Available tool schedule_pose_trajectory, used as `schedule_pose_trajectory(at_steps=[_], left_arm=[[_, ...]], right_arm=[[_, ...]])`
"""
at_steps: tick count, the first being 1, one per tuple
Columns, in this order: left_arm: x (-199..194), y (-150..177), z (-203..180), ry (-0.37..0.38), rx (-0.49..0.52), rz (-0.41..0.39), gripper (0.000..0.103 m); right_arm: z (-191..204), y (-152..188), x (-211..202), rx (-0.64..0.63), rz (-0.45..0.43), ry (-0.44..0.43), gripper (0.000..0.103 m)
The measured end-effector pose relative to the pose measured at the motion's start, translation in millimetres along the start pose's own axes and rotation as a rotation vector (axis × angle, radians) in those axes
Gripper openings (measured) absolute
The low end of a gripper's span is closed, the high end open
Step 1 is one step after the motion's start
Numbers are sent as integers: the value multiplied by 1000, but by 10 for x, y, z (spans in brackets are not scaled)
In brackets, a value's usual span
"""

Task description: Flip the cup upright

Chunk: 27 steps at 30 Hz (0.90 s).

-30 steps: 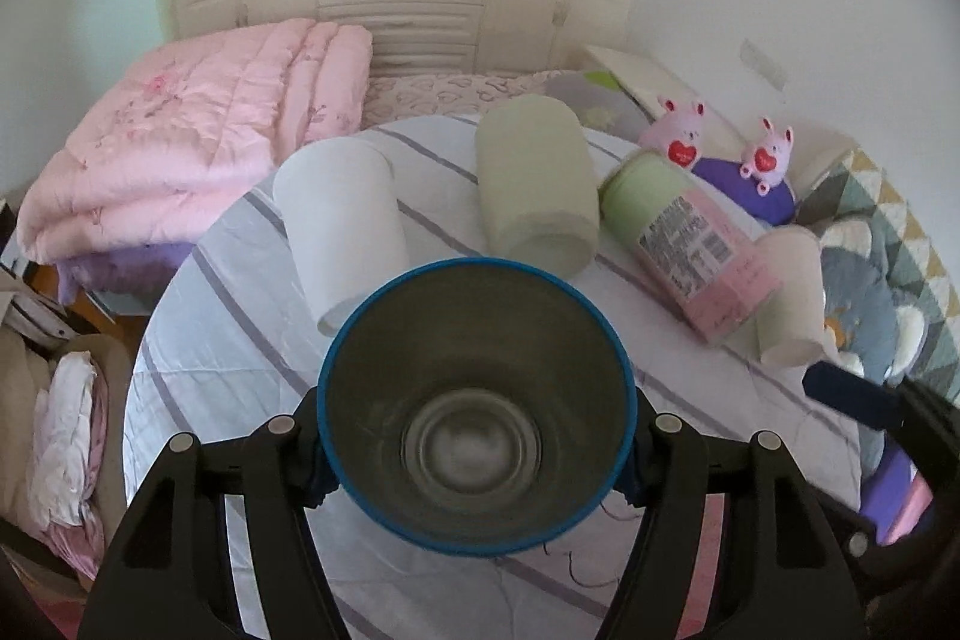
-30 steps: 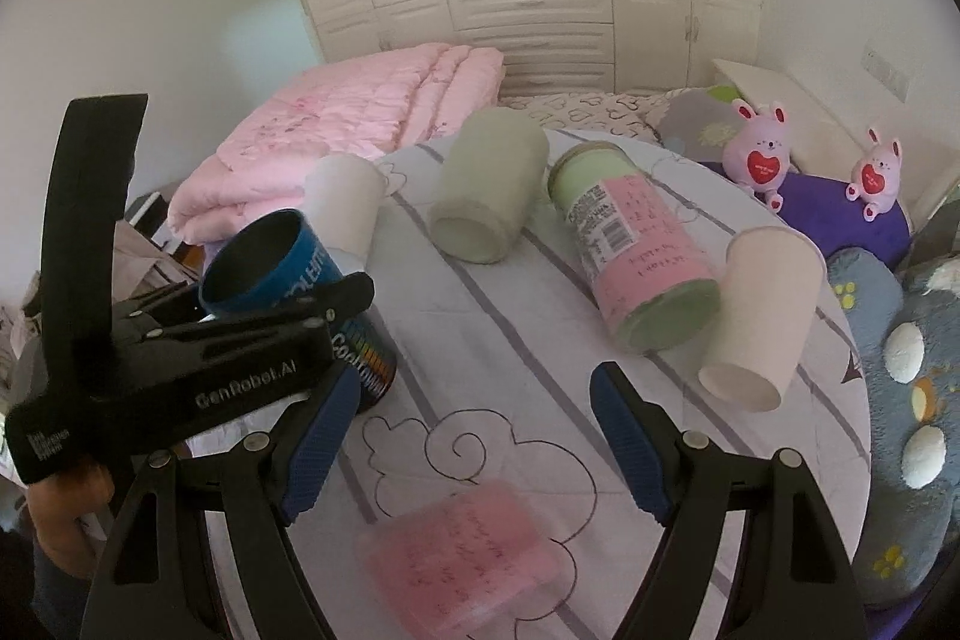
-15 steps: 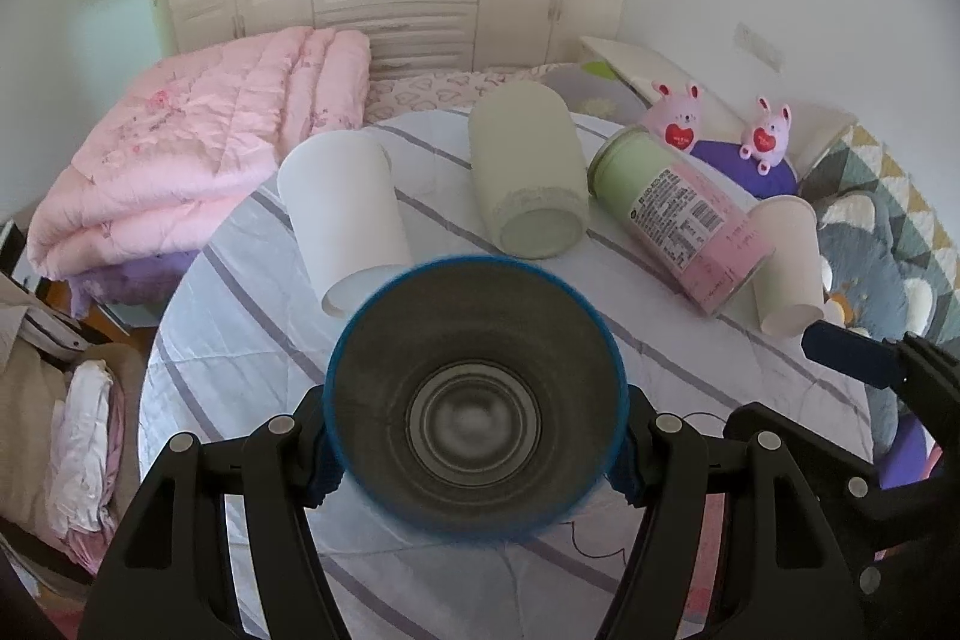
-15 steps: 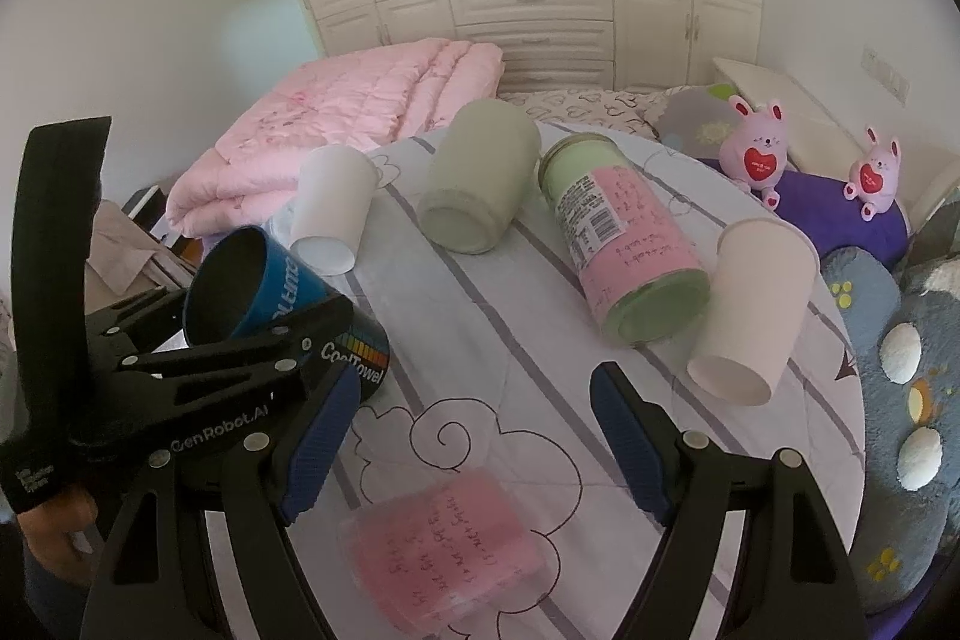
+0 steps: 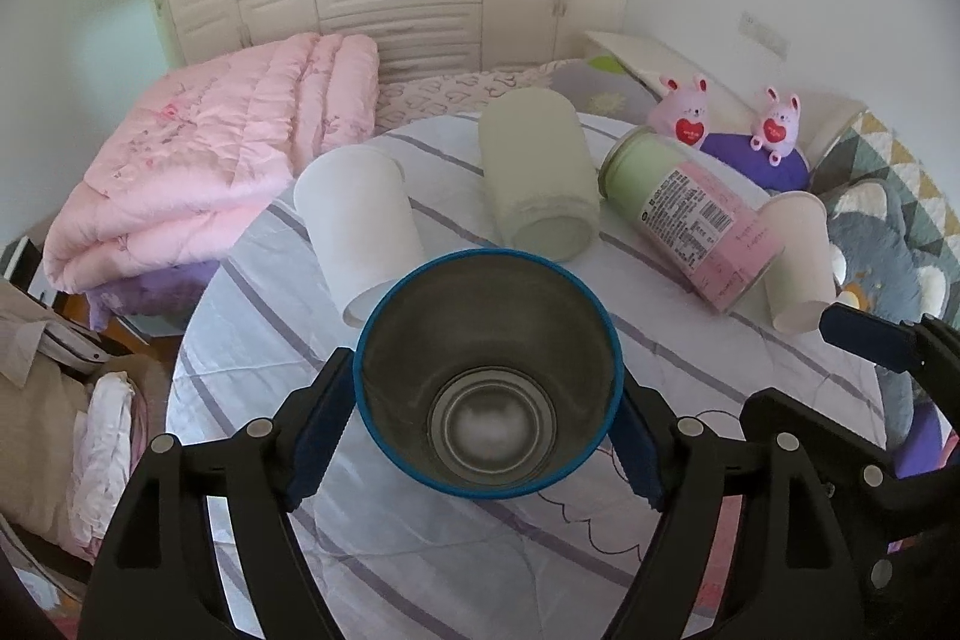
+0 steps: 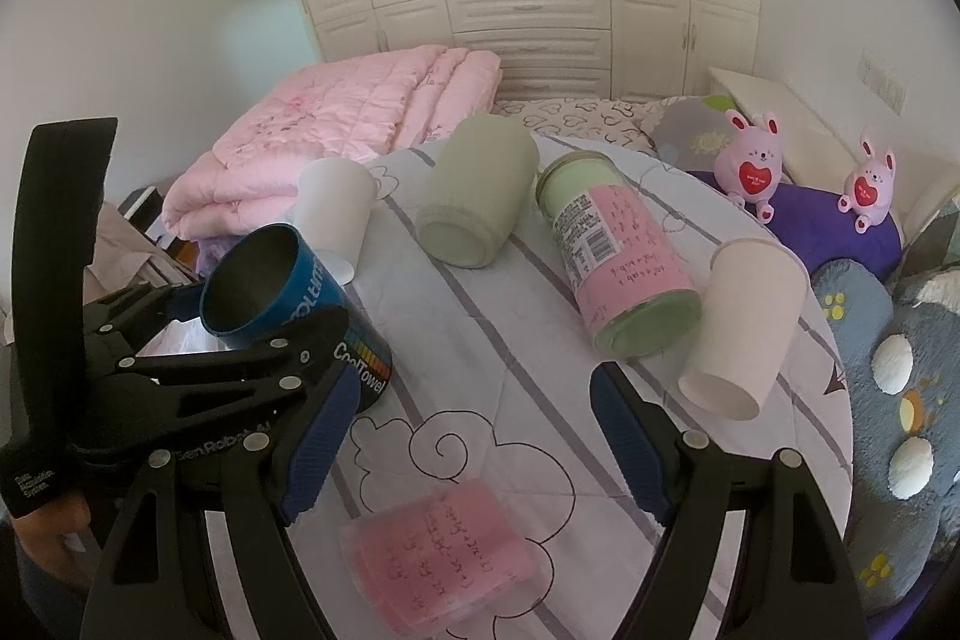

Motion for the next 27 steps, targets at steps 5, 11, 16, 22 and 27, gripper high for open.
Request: schedule_pose_trajectory(at_steps=[5,11,16,22,27], left_arm=[[-76,3,48,-3,-10,-9,80],[-185,-3,64,-9,-7,-25,81],[-302,26,58,-10,-4,-37,82],[-470,56,41,-17,1,-58,83],[-595,121,54,-21,-10,-66,84]], right_arm=[[8,-7,-9,2,-4,-3,80],[27,-2,-23,2,-3,-6,80],[44,5,-68,3,-8,-10,80],[86,16,-162,2,-24,-17,80],[119,27,-270,-6,-42,-22,80]])
Point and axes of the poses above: each gripper's, at about its wrist camera, not at the fingertips, and x roughly the way its jaws point, z to its left, y to its underside, the point moved 8 cm from there along x, roughly the way its jaws point, and after that the axes turned 5 degrees about x, right-handed, at the moved point
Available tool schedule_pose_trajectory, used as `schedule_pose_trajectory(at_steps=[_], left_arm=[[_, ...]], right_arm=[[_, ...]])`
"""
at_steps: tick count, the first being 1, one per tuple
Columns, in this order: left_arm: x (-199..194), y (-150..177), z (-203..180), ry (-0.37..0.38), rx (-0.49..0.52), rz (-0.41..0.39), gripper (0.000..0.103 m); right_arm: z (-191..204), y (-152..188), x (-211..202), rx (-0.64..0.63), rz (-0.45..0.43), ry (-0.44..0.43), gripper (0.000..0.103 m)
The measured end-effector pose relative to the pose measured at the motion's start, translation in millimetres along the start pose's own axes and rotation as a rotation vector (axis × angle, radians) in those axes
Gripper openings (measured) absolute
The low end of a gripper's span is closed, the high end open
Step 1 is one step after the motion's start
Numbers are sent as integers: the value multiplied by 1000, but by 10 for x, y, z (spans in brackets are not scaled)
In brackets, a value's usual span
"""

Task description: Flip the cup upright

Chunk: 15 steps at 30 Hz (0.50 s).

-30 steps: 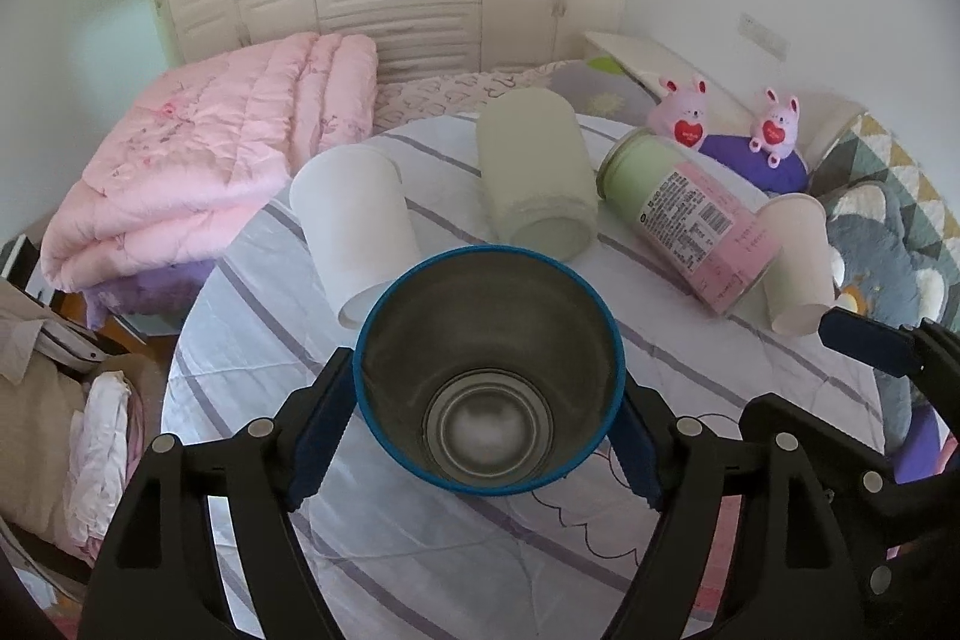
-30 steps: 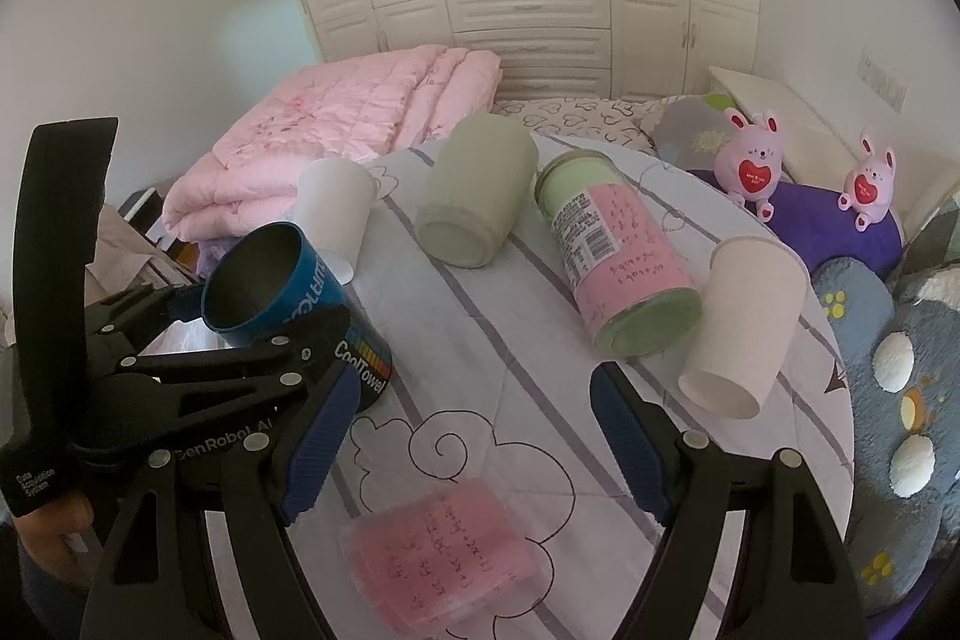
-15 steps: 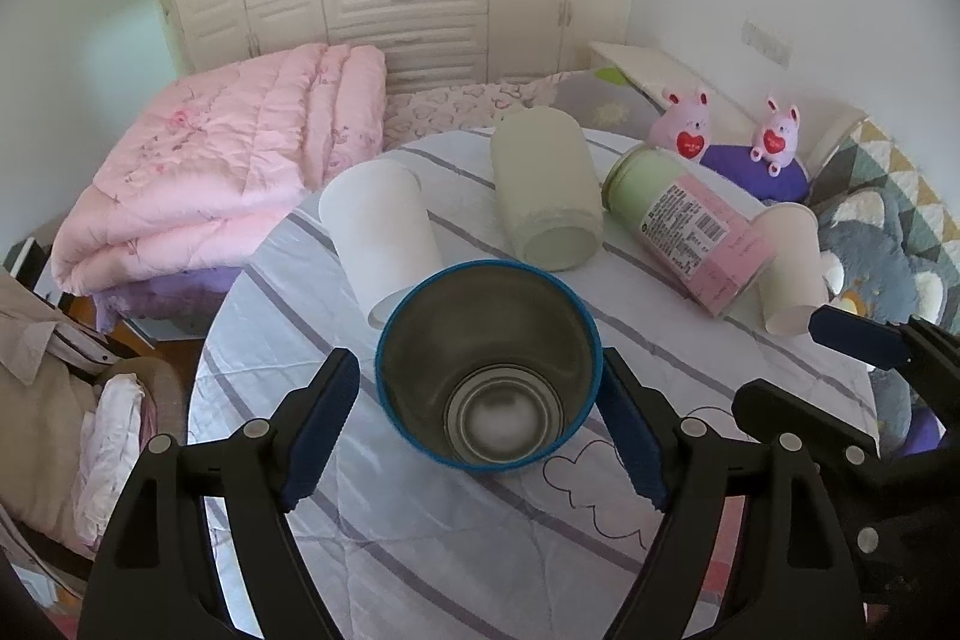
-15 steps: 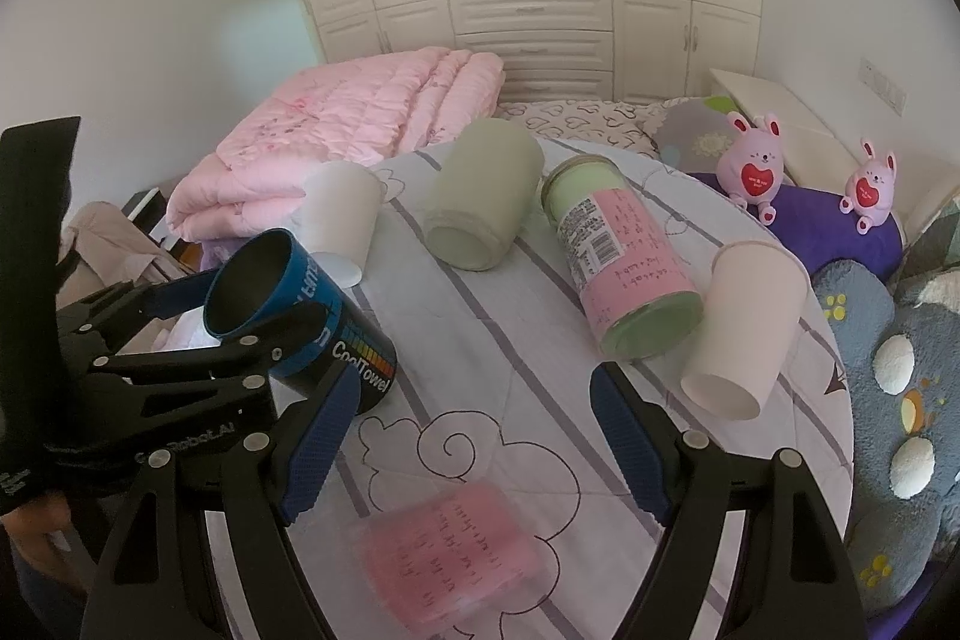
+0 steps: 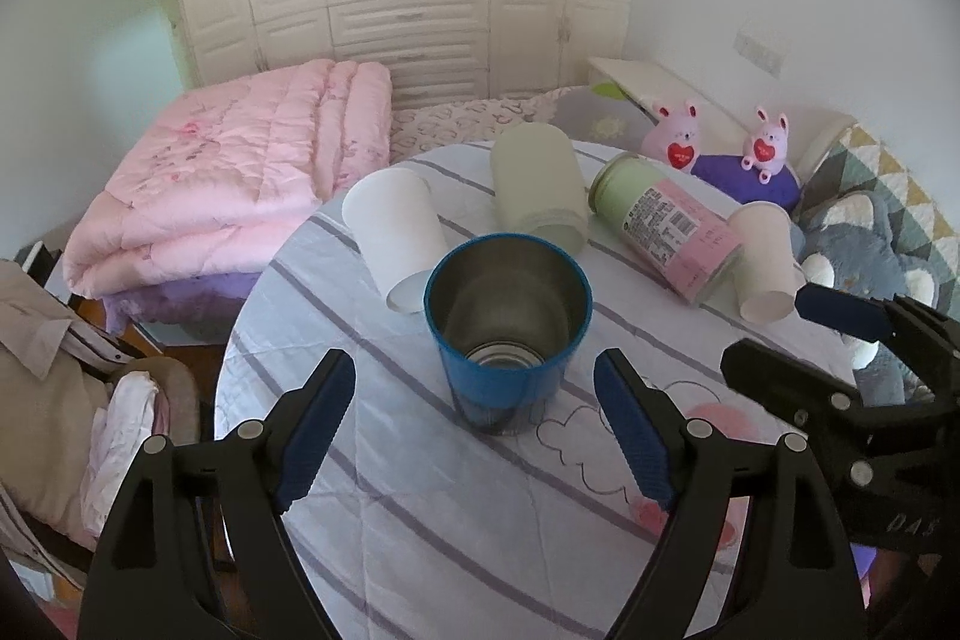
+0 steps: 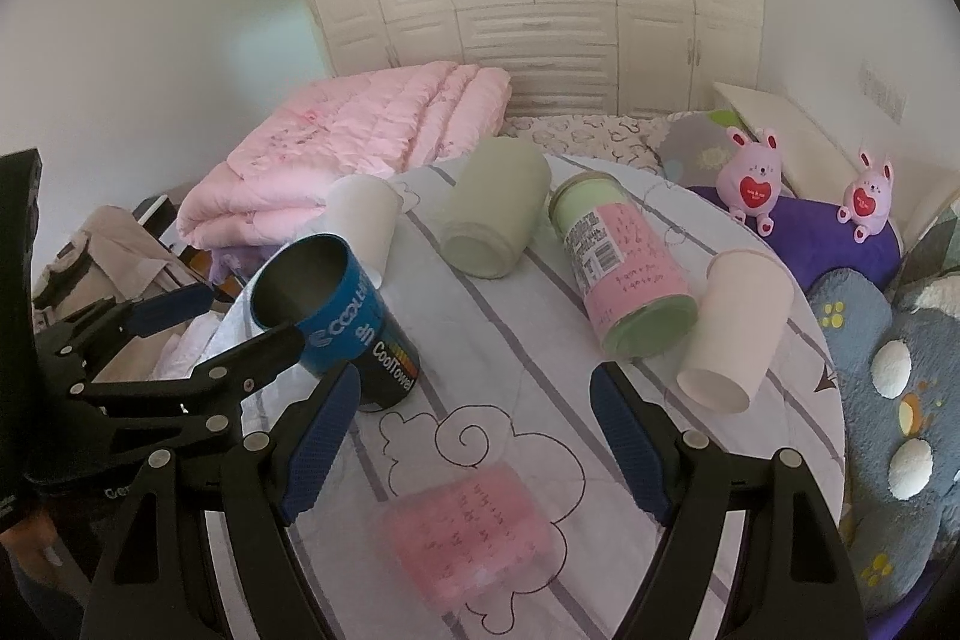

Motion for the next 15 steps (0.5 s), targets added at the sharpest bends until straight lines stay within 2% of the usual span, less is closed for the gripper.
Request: schedule_pose_trajectory(at_steps=[15], left_arm=[[-490,205,-92,2,-3,-41,89]], right_arm=[[8,54,-311,-10,-45,-3,80]])
Point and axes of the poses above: each gripper's, at about its wrist camera, not at the fingertips, and x roughly the way its jaws point, z to its left, y to its underside, the point moved 8 cm from there along x, roughly the way its jaws point, and after that the axes turned 5 degrees about x, right-handed, at the moved point
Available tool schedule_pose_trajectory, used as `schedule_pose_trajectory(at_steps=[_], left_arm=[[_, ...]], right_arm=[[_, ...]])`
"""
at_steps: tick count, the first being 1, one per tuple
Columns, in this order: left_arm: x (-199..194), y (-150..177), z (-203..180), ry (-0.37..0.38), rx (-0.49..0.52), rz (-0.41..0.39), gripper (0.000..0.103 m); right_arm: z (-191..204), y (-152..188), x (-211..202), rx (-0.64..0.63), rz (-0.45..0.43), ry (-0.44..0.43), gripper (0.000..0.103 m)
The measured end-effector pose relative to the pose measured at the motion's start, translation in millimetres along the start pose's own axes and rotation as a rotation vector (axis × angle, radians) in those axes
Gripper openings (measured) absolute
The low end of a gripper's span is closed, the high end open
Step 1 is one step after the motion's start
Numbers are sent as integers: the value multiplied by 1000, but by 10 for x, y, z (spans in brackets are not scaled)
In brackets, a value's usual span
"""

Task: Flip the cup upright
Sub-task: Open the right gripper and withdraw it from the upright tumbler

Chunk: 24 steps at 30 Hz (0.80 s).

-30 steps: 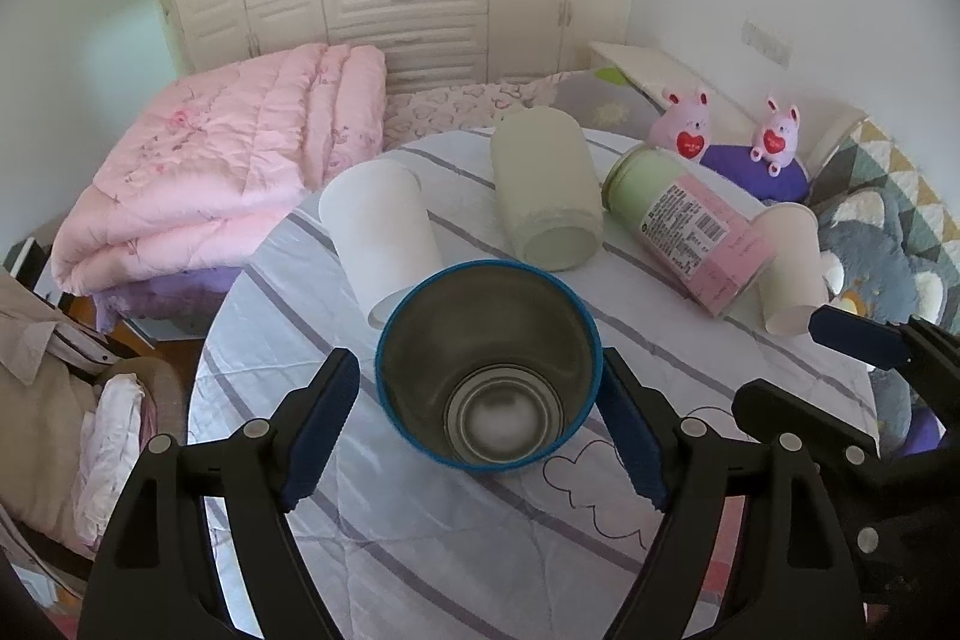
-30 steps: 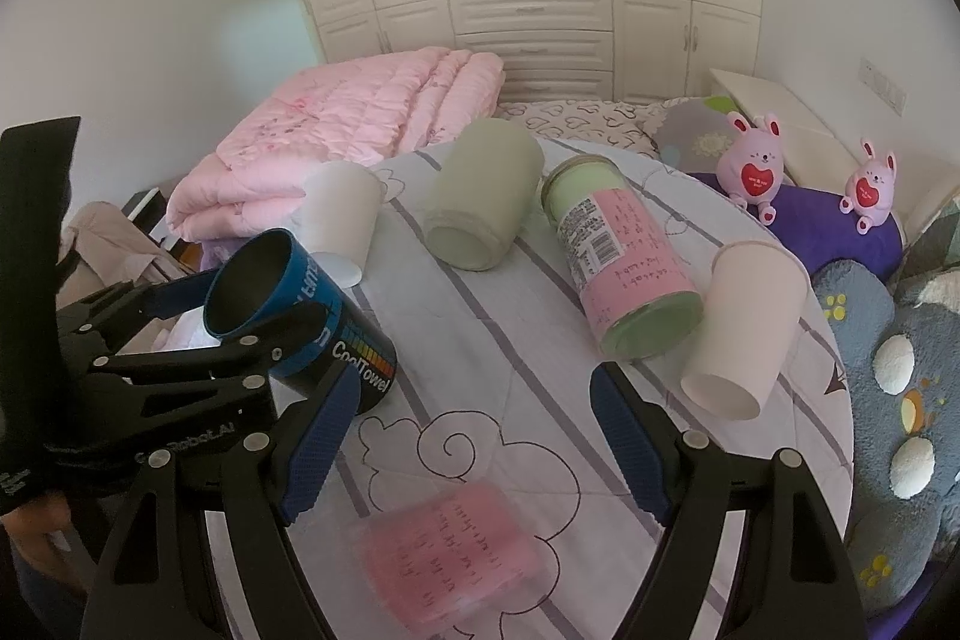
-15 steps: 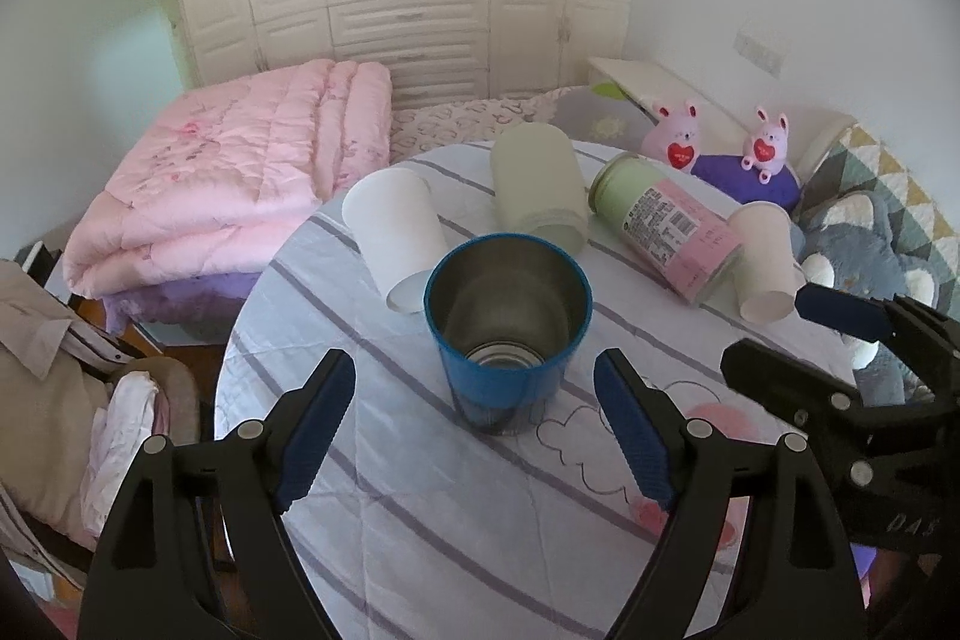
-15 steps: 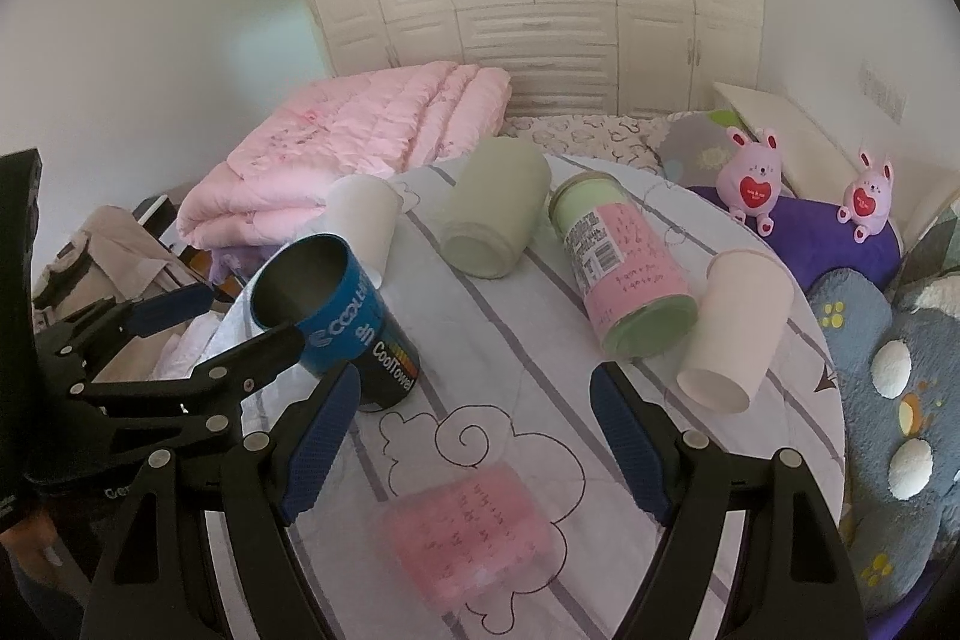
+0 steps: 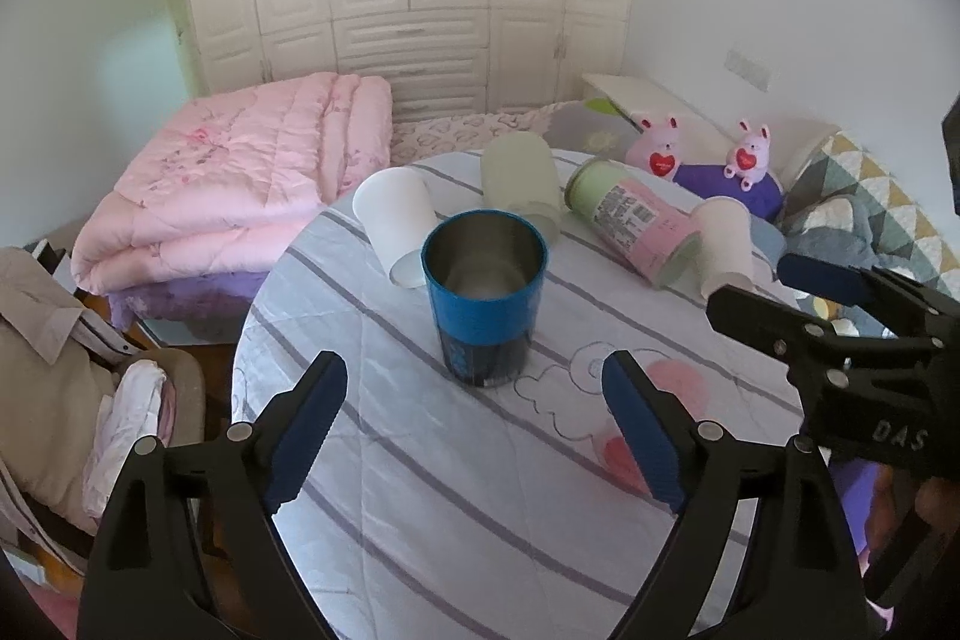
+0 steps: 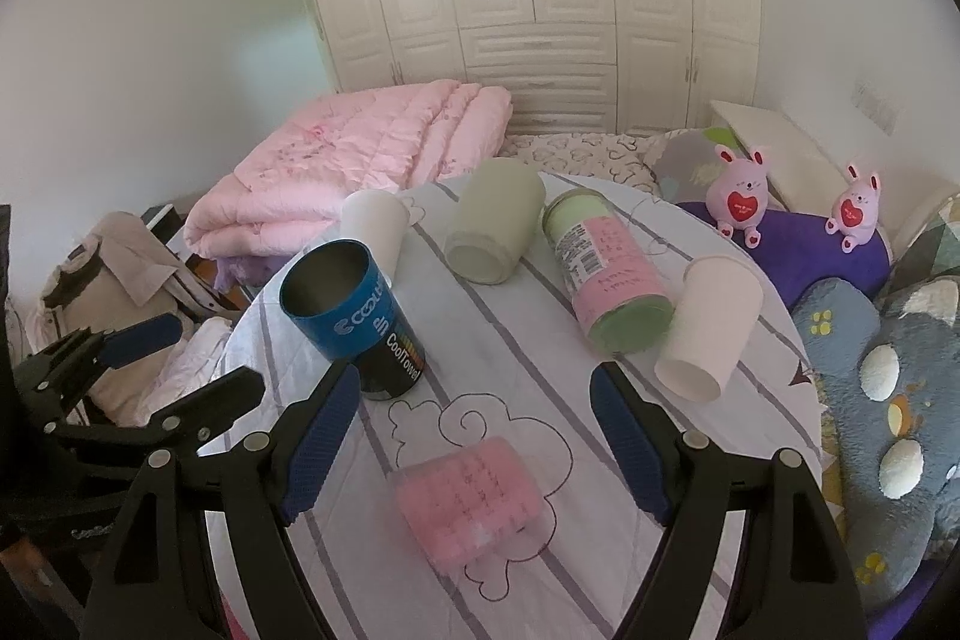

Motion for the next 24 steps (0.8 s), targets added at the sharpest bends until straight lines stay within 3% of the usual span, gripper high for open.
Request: schedule_pose_trajectory(at_steps=[7,15,24], left_arm=[[-217,31,-155,-19,39,-34,94],[-470,22,-375,-5,88,-116,102],[-675,-3,-592,-34,149,-230,103]], right_arm=[[3,31,-237,-8,-39,-3,80],[11,21,-639,-40,-146,38,80],[-92,44,-920,-35,-279,76,80]])
Point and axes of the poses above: each gripper's, at about its wrist camera, not at the fingertips, and x roughly the way its jaws point, z to its left, y to its underside, the point moved 8 cm from there along x, roughly the way its jaws point, and after that the axes turned 5 degrees about x, right-handed, at the moved point
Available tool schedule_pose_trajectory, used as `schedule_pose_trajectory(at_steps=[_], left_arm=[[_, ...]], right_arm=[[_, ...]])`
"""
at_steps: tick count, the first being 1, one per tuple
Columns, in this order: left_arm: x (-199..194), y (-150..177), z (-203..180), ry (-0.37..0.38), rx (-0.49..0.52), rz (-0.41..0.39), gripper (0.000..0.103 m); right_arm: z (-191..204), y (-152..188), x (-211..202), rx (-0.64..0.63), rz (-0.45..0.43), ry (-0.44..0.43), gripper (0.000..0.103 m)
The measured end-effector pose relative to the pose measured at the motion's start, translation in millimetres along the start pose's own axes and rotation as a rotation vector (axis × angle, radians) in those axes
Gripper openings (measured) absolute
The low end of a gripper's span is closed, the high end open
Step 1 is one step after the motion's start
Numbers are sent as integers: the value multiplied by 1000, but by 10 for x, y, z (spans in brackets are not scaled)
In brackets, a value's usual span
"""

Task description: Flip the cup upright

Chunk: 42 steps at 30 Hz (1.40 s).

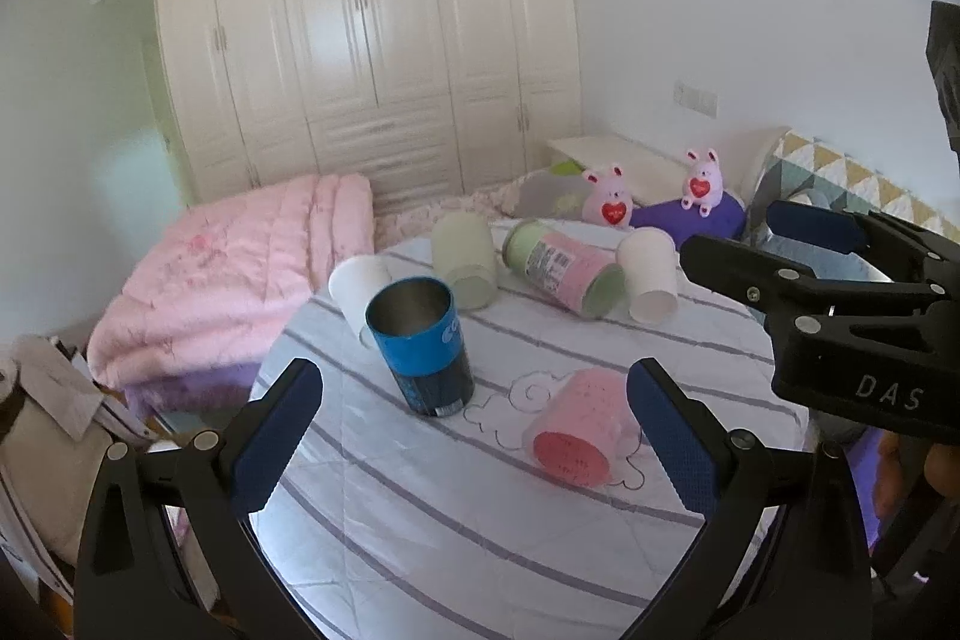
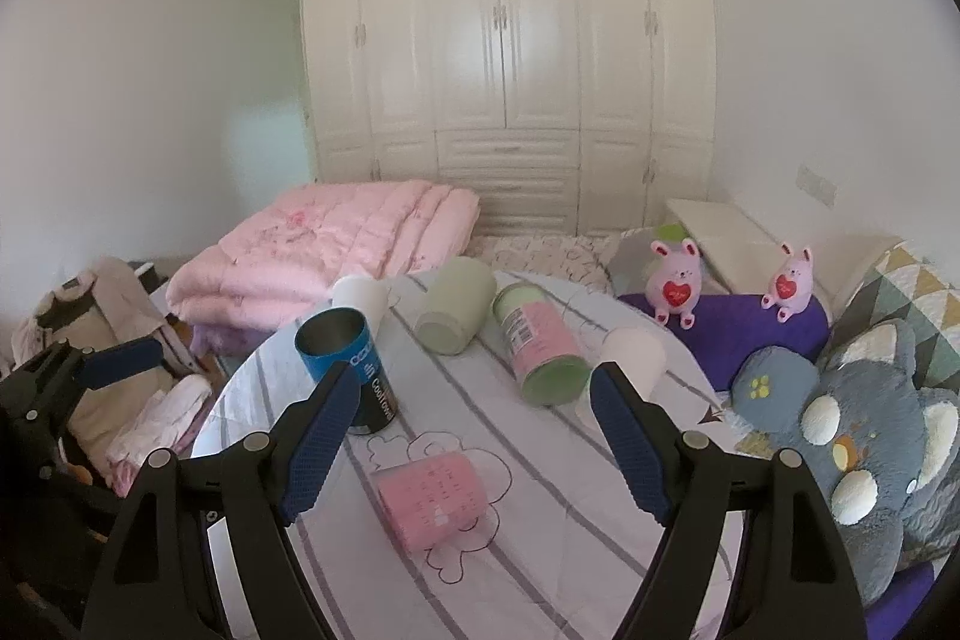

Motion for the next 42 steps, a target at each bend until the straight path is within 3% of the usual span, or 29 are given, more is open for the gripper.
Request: schedule_pose_trajectory(at_steps=[9,15,24,34,42], left_arm=[[-77,-53,-4,41,-90,-68,103],[-76,-53,-94,62,-112,-49,103],[0,-38,-189,91,-130,8,103],[65,-94,-253,76,-164,20,103],[65,-199,-308,10,-142,15,103]], right_arm=[[-34,-19,-155,-2,-99,20,83],[-54,-84,-233,-25,-146,50,83],[-215,-69,-216,-10,-76,112,83],[-284,-87,-234,-15,-87,114,83],[-333,-133,-197,-22,-78,89,83]])
Point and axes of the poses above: each gripper's, at about its wrist camera, not at the fingertips, and x roughly the way its jaws point, z to its left, y to its underside, the point moved 8 cm from there along x, roughly the way its jaws point, and after that the axes turned 5 degrees about x, right-handed, at the moved point
